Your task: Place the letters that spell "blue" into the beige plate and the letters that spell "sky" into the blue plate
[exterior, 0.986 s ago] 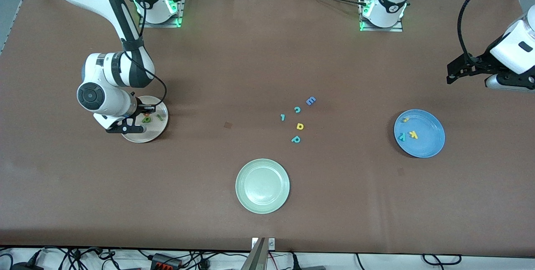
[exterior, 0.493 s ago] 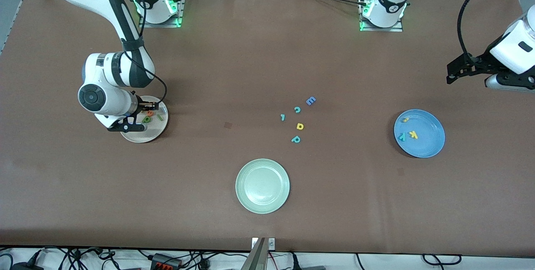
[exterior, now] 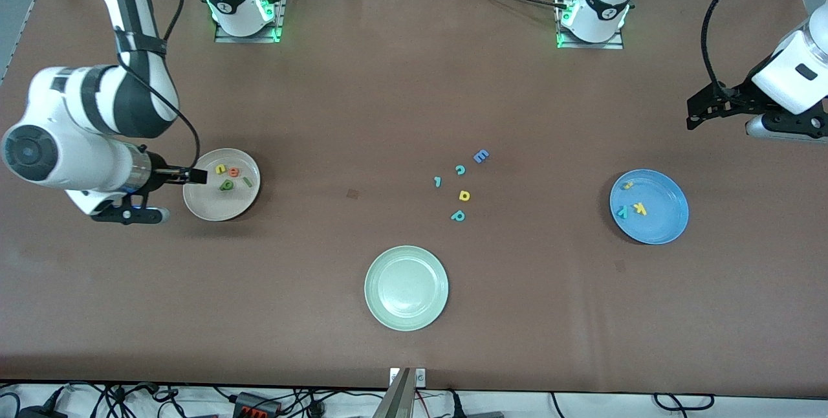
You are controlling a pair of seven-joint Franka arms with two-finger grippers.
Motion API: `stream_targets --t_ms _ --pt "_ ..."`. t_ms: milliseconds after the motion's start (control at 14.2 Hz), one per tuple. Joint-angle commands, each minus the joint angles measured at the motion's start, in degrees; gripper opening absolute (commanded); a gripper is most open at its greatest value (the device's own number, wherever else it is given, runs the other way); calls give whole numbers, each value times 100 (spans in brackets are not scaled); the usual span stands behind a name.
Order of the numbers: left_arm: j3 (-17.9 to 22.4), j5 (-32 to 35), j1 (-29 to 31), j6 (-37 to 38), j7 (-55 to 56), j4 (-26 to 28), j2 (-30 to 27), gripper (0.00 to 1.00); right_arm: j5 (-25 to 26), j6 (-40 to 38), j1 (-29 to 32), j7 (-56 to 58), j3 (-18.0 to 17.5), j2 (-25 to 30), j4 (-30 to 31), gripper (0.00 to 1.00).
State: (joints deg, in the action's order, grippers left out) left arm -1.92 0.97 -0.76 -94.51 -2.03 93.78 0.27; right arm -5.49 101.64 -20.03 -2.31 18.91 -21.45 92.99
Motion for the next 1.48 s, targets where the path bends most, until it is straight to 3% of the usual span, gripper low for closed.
stream_targets --t_ms 0,423,564,775,1409 --pt "-28 79 -11 117 124 -106 -9 100 -5 -504 174 38 16 -61 -762 100" --pt "-54 79 -12 117 124 -106 -9 100 -40 -593 262 73 402 -8 -1582 100" --pt "-54 79 -3 117 124 -106 -9 100 -49 -637 691 12 115 263 -1608 100" --pt "-46 79 -3 126 115 -106 -9 100 30 -803 1894 99 -992 554 -1688 100" --pt "-54 79 -3 187 124 -106 -9 100 188 -1190 2109 329 -1355 941 -1609 100"
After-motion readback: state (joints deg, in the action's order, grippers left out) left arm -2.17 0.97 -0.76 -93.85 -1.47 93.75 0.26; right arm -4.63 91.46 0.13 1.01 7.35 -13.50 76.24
